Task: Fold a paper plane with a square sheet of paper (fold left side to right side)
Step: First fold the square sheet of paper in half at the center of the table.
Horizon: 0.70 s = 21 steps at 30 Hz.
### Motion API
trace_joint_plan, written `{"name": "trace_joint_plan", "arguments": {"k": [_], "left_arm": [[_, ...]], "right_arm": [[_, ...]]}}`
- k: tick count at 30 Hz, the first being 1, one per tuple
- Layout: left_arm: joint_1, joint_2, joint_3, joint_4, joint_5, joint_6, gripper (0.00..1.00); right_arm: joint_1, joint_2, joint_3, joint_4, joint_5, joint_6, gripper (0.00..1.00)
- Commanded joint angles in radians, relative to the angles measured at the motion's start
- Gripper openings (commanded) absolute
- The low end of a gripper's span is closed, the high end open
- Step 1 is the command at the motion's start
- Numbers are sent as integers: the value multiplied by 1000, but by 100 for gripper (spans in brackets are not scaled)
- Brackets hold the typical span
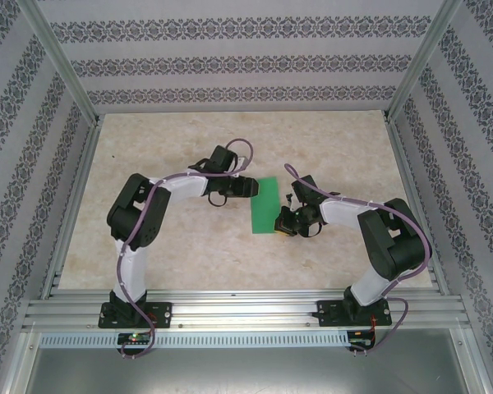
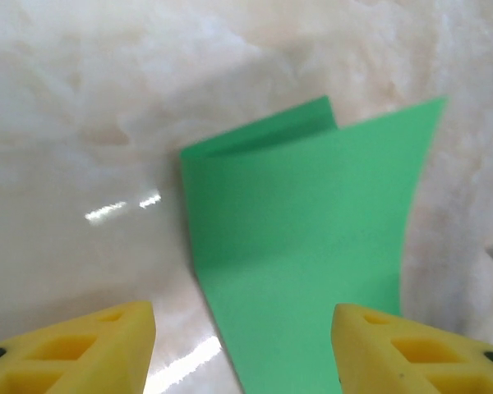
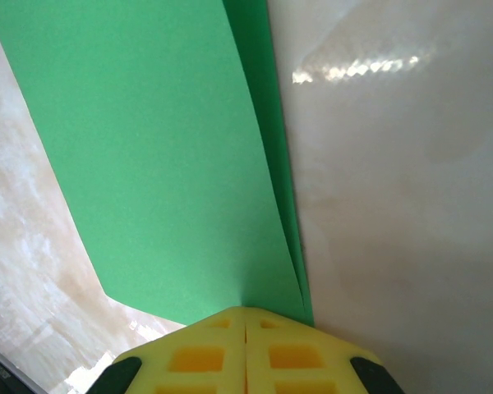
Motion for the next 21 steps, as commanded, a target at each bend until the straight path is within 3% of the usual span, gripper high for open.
{"name": "trace_joint_plan", "arguments": {"k": [1,10,21], "left_arm": [[-16,-57,-30,91,83,-19,58],[-71,43,45,97,93,-39,57],[-67,145,139,19,-22,-6,57]], "right_arm": [[4,48,-35,-107,152,-18,7],[4,54,-30,-109,152,-19,7],[5,54,-27,-117,151,-18,7]]}}
